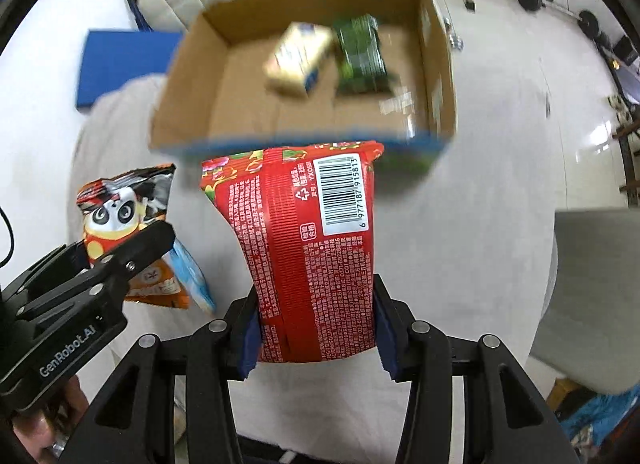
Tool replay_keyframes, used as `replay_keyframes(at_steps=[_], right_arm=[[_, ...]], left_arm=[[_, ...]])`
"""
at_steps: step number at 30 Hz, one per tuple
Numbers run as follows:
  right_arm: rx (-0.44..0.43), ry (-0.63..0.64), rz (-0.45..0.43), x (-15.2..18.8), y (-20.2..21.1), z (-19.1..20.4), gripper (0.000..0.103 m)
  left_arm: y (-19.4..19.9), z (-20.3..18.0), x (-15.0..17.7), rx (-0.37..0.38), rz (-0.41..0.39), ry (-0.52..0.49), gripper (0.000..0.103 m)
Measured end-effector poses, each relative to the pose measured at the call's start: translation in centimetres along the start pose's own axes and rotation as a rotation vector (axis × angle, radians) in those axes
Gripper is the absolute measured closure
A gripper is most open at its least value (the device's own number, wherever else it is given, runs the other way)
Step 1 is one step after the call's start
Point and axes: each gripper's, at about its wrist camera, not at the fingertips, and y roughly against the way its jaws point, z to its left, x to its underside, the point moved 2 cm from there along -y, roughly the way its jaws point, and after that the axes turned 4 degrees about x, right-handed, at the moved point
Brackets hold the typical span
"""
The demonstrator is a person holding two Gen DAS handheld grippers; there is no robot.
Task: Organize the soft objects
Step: 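Carry the panda bag with left tool while right tool carries red bag to box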
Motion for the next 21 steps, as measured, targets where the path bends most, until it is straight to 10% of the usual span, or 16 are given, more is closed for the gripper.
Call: replay_keyframes(at_steps=[10, 21], right_arm=[[0.096, -0.046, -0.027, -13.6, -0.6, -2.9, 0.054], [0.166, -0.094, 0.113, -19.2, -9.8, -5.3, 0.054]], left_arm=[[-4.6, 3.7, -10.4, -0.073, -0.001, -0.022, 0.057], [-13.3, 7.4, -16.6, -0.102, 0.139, -0.002, 0.057]])
